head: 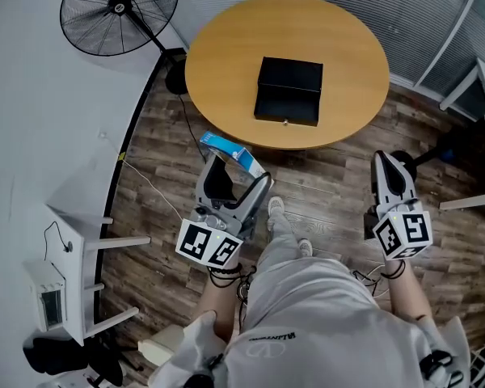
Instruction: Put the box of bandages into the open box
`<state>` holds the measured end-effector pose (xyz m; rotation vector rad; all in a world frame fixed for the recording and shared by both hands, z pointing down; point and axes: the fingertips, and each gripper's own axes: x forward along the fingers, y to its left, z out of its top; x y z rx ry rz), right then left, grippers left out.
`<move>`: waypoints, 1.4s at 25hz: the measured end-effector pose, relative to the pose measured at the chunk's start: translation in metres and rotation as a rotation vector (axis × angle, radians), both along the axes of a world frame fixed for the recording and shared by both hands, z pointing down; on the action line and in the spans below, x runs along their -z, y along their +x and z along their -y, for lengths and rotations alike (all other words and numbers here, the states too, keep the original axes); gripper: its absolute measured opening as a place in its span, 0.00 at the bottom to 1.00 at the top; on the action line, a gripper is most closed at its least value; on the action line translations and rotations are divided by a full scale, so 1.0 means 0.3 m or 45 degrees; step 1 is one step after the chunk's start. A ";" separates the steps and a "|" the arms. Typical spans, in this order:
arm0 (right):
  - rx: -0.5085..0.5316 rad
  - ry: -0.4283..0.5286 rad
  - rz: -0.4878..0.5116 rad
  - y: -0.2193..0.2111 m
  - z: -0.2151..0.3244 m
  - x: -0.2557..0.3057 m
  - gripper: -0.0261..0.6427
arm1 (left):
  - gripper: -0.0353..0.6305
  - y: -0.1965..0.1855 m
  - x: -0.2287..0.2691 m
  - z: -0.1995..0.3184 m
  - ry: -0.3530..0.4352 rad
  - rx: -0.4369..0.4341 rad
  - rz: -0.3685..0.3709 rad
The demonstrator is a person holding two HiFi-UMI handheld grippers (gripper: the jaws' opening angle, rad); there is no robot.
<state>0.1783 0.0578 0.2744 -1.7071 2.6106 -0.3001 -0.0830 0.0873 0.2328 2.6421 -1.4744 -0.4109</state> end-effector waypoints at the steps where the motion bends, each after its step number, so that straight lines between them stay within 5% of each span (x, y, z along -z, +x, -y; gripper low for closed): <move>1: -0.004 0.000 -0.003 -0.009 0.016 -0.001 0.07 | 0.70 -0.008 -0.001 0.022 0.000 -0.006 -0.001; 21: -0.174 -0.037 -0.050 -0.262 0.604 -0.047 0.07 | 0.70 -0.238 -0.150 0.725 -0.097 -0.209 0.029; 35: -0.274 -0.113 -0.151 -0.321 0.746 -0.118 0.07 | 0.70 -0.108 -0.392 0.983 -0.184 -0.564 0.266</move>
